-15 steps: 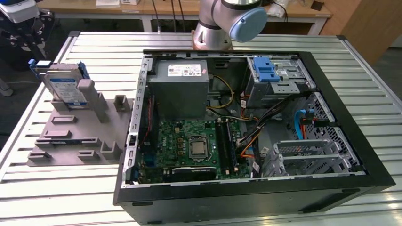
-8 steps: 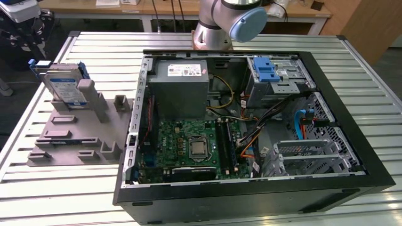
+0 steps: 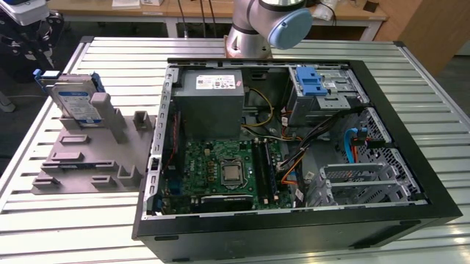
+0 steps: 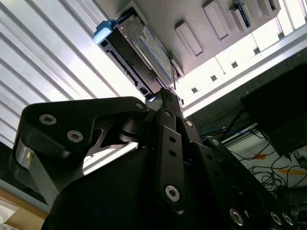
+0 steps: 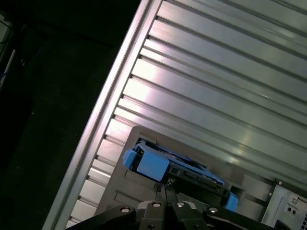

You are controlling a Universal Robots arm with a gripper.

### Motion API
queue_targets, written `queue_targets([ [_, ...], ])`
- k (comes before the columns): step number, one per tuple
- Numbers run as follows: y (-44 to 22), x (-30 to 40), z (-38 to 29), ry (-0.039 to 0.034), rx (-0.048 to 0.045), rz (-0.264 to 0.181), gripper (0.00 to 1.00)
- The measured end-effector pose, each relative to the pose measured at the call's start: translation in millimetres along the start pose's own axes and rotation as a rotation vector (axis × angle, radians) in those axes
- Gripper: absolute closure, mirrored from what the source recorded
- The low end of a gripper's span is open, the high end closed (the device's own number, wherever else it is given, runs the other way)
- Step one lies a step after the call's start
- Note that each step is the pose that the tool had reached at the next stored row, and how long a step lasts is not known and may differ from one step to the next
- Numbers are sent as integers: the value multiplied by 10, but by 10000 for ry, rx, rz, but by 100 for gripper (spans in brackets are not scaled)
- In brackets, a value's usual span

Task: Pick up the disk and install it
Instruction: 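Pick up the disk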

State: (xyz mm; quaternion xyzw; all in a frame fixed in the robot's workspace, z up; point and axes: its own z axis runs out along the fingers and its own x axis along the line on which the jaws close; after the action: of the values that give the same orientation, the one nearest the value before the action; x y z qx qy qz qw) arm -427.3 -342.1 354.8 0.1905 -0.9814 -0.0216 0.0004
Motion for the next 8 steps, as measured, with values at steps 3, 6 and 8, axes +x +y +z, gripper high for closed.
queue_targets([
  [3, 0, 0, 0, 0, 0, -2, 89],
  [6, 0, 0, 0, 0, 0, -4, 89],
  [8, 0, 0, 0, 0, 0, -6, 89],
])
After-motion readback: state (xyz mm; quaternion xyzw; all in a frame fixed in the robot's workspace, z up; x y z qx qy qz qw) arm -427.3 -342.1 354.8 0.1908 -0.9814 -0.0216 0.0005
